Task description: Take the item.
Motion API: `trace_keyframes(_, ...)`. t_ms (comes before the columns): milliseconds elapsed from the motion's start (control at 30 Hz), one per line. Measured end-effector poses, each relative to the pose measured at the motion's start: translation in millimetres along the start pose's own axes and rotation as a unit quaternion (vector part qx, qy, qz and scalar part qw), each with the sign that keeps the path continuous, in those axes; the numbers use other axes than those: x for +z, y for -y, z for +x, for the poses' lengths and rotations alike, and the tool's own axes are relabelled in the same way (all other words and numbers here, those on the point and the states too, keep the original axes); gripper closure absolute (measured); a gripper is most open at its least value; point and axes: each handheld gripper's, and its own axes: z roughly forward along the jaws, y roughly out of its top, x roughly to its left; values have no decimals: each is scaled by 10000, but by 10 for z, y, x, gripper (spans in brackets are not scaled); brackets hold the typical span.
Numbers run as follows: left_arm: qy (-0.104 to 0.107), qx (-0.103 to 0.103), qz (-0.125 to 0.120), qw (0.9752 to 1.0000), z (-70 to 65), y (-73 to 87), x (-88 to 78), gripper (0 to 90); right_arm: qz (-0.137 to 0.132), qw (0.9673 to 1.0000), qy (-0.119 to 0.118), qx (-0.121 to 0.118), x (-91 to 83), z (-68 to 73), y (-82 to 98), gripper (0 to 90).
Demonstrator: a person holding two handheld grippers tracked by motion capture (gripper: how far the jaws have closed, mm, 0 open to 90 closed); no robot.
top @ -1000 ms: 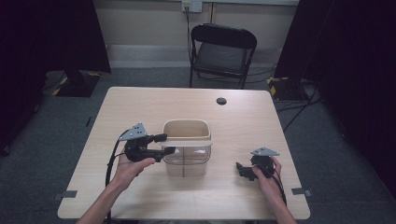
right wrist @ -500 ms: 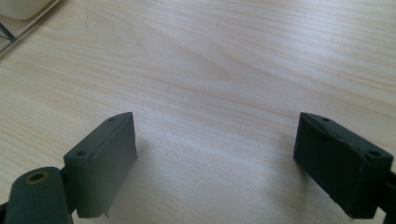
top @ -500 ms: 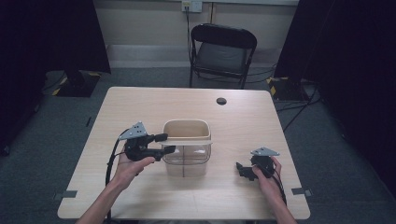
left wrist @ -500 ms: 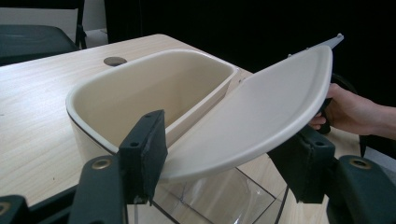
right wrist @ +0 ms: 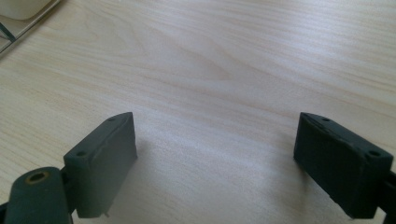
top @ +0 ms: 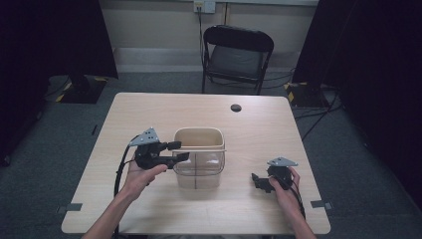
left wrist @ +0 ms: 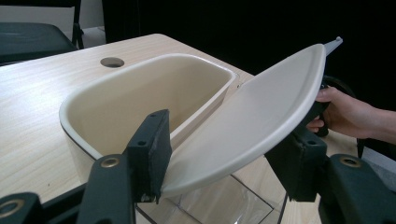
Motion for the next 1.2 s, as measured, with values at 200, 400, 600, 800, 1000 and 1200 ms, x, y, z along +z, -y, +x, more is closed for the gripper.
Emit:
trace_keyframes(200,46,-43,39,10000,28,-20,-7,441,1,10000,0,1,0,0,0,125)
trace_keyframes(400,33,-84,61,9999,57,-38,-6,463,0,10000,0,1,0,0,0,125)
trace_keyframes(600,58,-90,46,9999,81,-40,-18,478,0,10000,0,0,0,0,0,125)
trace_keyframes(800,71,-111,21,9999,89,-40,-18,483,0,10000,0,-1,0,0,0,125)
trace_keyframes(1000,54,-105,35,9999,85,-41,-20,483,-1,10000,0,0,0,0,0,125)
trace_keyframes(1200,55,-116,27,9999,86,-41,-19,483,0,10000,0,1,0,0,0,125)
